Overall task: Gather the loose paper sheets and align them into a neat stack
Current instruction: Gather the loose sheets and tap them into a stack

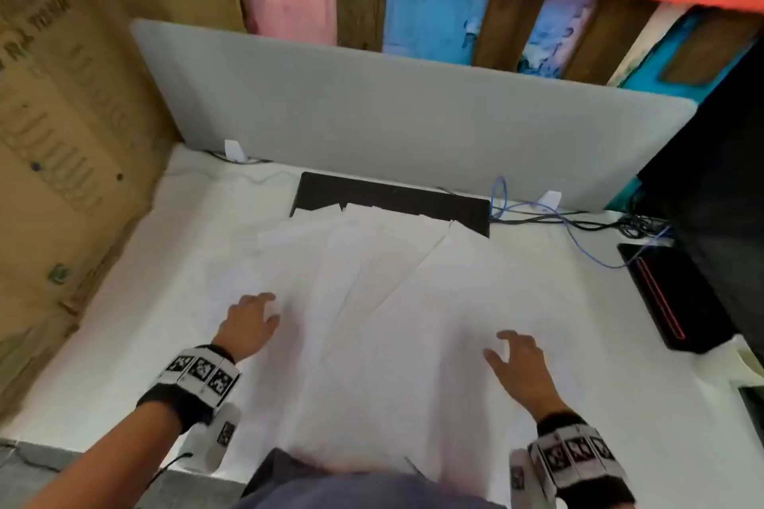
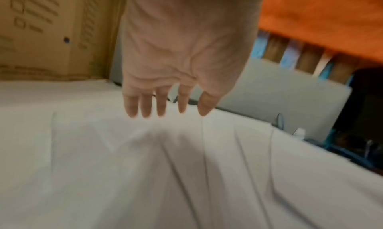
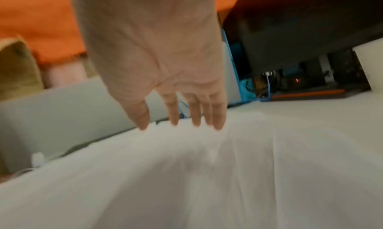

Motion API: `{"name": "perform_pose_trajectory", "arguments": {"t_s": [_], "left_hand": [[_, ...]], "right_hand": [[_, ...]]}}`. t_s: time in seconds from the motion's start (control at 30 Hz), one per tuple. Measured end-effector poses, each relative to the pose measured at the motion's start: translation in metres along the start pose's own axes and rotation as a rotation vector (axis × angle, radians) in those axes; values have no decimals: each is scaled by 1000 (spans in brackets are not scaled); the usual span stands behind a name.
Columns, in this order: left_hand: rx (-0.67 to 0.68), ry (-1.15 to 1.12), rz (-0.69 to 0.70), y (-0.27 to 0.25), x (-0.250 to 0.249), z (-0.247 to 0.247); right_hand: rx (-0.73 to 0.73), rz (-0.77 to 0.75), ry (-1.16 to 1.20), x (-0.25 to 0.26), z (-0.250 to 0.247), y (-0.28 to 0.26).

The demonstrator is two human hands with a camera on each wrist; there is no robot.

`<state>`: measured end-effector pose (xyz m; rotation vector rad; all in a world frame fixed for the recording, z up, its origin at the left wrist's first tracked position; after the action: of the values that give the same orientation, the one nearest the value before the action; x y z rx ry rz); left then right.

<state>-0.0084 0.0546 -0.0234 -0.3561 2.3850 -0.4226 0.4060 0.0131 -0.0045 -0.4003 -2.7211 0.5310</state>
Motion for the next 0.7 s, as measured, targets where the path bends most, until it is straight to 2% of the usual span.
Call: {"name": "perform_pose_trajectory", "arguments": {"t_s": [0.1, 0.23, 0.37, 0.47, 0.53, 0.57, 0.63, 0.7], "left_hand": [[-122, 73, -235, 4, 8, 5], [-268, -50, -437, -3, 30, 15], [-365, -153, -390, 2, 26, 12], [-395, -167, -287, 6, 17, 13], [-416, -281, -190, 9, 10, 14], [-436, -341, -156, 10, 6, 12], [-490, -439, -198, 11, 5, 5], [-500, -475, -287, 14, 9, -2]], "right_hand": [[-56, 236, 132, -3, 6, 19], [-146, 491, 268, -23, 22, 20], [-205, 650, 346, -49, 21, 22], [-242, 585, 413, -51, 20, 31], [-271, 509, 457, -48, 18, 40], [-277, 517, 447, -48, 16, 42], [-294, 590, 430, -52, 11, 41], [-280, 578, 526, -54, 11, 42]]}}
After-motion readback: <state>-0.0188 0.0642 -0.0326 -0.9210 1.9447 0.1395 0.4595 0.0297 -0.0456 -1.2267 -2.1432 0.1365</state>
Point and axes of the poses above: each hand's wrist, its own y-axis towards the middle knuckle, its own z-axis out of the palm, x = y × z, the point moved 6 cm from there along y, towards the middle knuckle, and after that the axes turned 12 degrees about -y, right-handed, at the moved point
